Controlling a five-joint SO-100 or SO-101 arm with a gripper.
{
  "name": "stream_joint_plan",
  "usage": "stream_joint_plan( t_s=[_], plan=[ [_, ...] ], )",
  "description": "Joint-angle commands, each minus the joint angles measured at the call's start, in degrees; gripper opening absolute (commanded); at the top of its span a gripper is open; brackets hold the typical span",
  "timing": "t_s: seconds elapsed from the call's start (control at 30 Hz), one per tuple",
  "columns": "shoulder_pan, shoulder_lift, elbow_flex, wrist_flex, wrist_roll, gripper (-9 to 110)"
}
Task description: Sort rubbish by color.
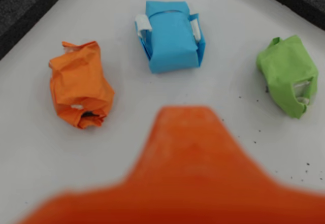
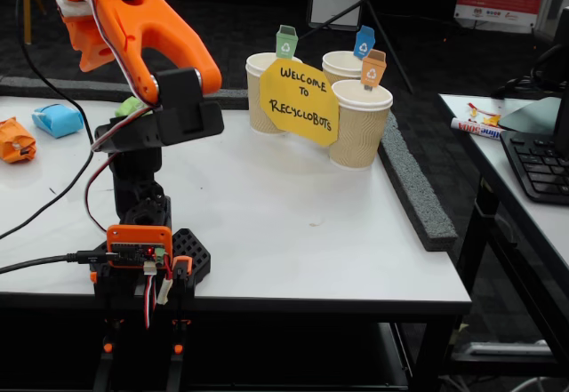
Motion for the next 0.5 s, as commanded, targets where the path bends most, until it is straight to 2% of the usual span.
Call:
stream_joint_plan(
  t_s=[0.0, 0.47],
  plan=[
    [1.67, 2.72, -7.38, -0.97, -1.14, 7],
    [14.94, -0.79, -1.67, -7.82, -1.14, 7]
  ],
)
